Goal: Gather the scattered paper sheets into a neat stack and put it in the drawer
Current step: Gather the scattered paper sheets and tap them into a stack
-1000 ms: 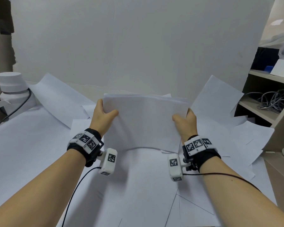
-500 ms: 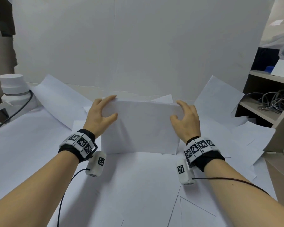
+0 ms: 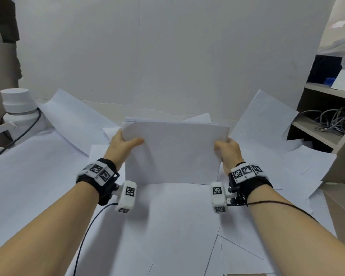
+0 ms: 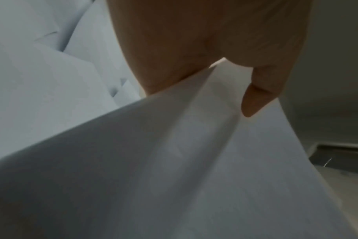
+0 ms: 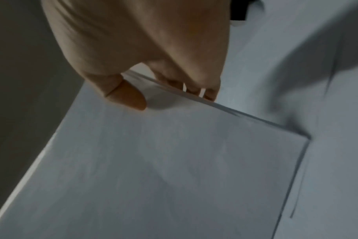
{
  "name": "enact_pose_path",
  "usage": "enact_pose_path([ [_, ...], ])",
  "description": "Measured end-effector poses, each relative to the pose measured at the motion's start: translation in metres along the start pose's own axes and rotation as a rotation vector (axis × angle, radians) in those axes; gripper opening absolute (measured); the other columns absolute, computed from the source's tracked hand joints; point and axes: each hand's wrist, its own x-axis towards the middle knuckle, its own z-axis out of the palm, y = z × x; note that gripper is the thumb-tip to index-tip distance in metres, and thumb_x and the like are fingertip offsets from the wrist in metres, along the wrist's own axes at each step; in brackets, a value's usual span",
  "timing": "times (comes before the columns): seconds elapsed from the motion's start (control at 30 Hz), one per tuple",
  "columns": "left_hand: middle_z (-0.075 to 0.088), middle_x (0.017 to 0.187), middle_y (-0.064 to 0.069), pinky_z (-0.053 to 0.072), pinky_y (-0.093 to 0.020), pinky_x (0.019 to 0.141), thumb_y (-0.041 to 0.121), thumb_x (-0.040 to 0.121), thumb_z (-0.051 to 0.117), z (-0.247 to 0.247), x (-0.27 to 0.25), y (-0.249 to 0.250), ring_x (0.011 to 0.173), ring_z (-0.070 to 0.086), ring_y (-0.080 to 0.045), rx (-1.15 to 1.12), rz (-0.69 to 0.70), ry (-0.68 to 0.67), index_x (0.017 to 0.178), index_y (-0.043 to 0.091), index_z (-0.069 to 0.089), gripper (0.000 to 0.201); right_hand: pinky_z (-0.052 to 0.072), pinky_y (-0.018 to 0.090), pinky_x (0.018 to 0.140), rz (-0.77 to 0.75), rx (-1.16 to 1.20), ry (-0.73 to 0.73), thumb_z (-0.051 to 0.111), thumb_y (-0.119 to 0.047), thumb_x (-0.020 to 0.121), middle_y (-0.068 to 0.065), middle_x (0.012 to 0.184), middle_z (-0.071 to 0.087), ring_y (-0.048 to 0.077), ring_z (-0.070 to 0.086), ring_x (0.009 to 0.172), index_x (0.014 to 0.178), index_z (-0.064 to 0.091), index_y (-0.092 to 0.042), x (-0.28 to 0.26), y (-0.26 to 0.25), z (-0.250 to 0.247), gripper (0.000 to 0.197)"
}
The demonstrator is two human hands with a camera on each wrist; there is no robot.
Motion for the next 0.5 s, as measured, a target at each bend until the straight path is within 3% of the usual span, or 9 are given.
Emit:
enact_pose_path([
  [0.07, 0.073, 0.112, -0.008, 0.058, -0.044, 0.088, 0.021, 0.064, 0.074, 0.01, 0.0, -0.004, 0.105, 0.07, -0.03, 0.023, 0.002, 0.055, 0.124, 0.014, 0.064, 0.062, 0.045, 0.03, 0.067, 0.007, -0.039, 0.002, 0.05, 0.006, 0.07, 0.009, 0.078, 0.059, 0.024, 0.054, 0.077, 0.081, 0.062, -0.005, 0.001, 0.003, 0.007, 0.02],
  [0.27, 0.071, 0.108, -0.006, 0.056, -0.033, 0.073, 0.016, 0.067, 0.067, 0.012, 0.012, 0.014, 0.092, 0.071, -0.021, -0.021, 0.088, 0.116, 0.122, 0.009, 0.06, 0.056, 0.042, 0.032, 0.066, -0.118, -0.012, 0.032, 0.052, 0.002, 0.067, 0.009, 0.081, 0.057, 0.02, 0.051, 0.073, 0.087, 0.062, -0.007, 0.007, -0.008, 0.015, 0.025],
  [0.4, 0.065, 0.1, -0.011, 0.048, -0.037, 0.075, 0.026, 0.07, 0.062, 0.005, 0.006, 0.0, 0.088, 0.061, -0.025, 0.004, 0.011, 0.106, 0.112, -0.002, 0.058, 0.05, 0.045, 0.033, 0.069, -0.023, -0.074, -0.024, 0.05, 0.007, 0.073, 0.009, 0.081, 0.058, 0.023, 0.055, 0.077, 0.084, 0.06, -0.007, 0.004, 0.013, 0.011, 0.02],
  [0.5, 0.059, 0.091, -0.011, 0.04, -0.037, 0.076, 0.024, 0.07, 0.057, 0.003, 0.004, -0.008, 0.085, 0.054, -0.023, -0.023, -0.01, 0.108, 0.101, -0.01, 0.057, 0.045, 0.042, 0.032, 0.067, 0.013, -0.074, -0.035, 0.05, 0.009, 0.075, 0.009, 0.075, 0.054, 0.022, 0.051, 0.075, 0.075, 0.058, -0.007, 0.005, 0.021, 0.01, 0.017],
])
